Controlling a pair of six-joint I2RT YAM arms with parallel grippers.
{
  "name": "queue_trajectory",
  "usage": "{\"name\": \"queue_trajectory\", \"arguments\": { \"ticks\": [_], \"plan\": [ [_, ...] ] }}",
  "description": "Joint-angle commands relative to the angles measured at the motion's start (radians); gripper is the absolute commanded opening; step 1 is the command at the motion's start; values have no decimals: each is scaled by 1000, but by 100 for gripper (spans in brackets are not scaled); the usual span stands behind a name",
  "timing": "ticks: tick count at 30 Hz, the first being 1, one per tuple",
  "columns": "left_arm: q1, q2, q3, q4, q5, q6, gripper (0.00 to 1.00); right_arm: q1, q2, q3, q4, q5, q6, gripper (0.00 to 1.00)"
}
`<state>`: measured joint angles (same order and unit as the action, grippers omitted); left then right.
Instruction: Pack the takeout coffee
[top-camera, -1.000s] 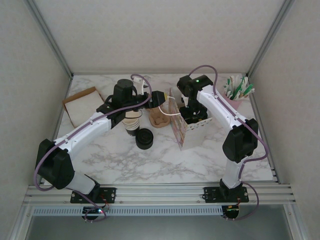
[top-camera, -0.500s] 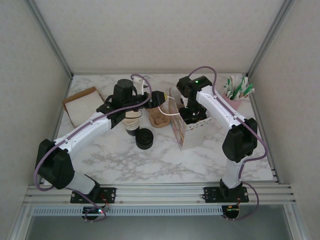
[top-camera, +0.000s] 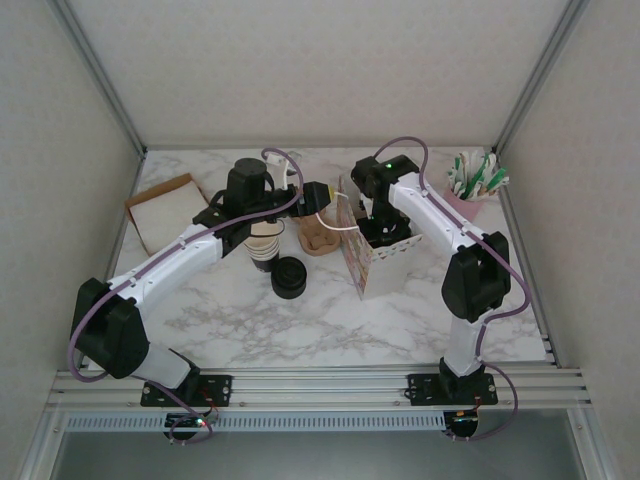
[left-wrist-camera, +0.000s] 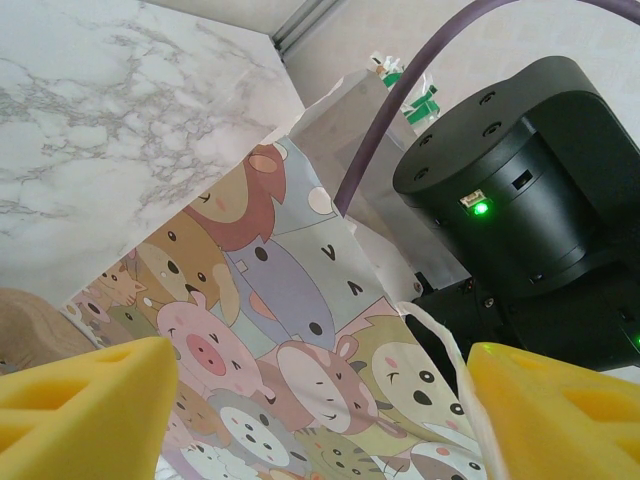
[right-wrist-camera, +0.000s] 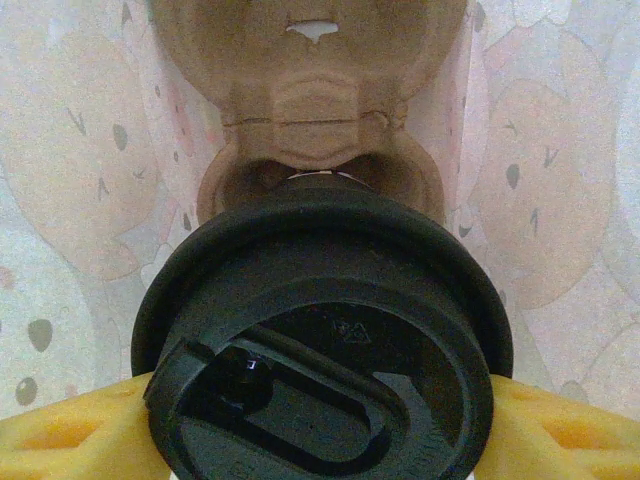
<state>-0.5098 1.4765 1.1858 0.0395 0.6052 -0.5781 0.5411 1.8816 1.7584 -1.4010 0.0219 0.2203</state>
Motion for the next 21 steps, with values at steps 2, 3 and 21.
{"name": "queue_trajectory", "arguments": {
  "ticks": [2, 3, 21],
  "plan": [
    [-9, -14, 31, -16, -5, 20, 76, -2, 7, -14, 5, -10, -13, 69],
    [-9, -13, 31, -15, -5, 20, 76, -2, 7, -14, 5, -10, -12, 70],
    [-9, -15, 28, -14, -7, 18, 76, -4, 10, -22, 10, -11, -12, 70]
  ]
}}
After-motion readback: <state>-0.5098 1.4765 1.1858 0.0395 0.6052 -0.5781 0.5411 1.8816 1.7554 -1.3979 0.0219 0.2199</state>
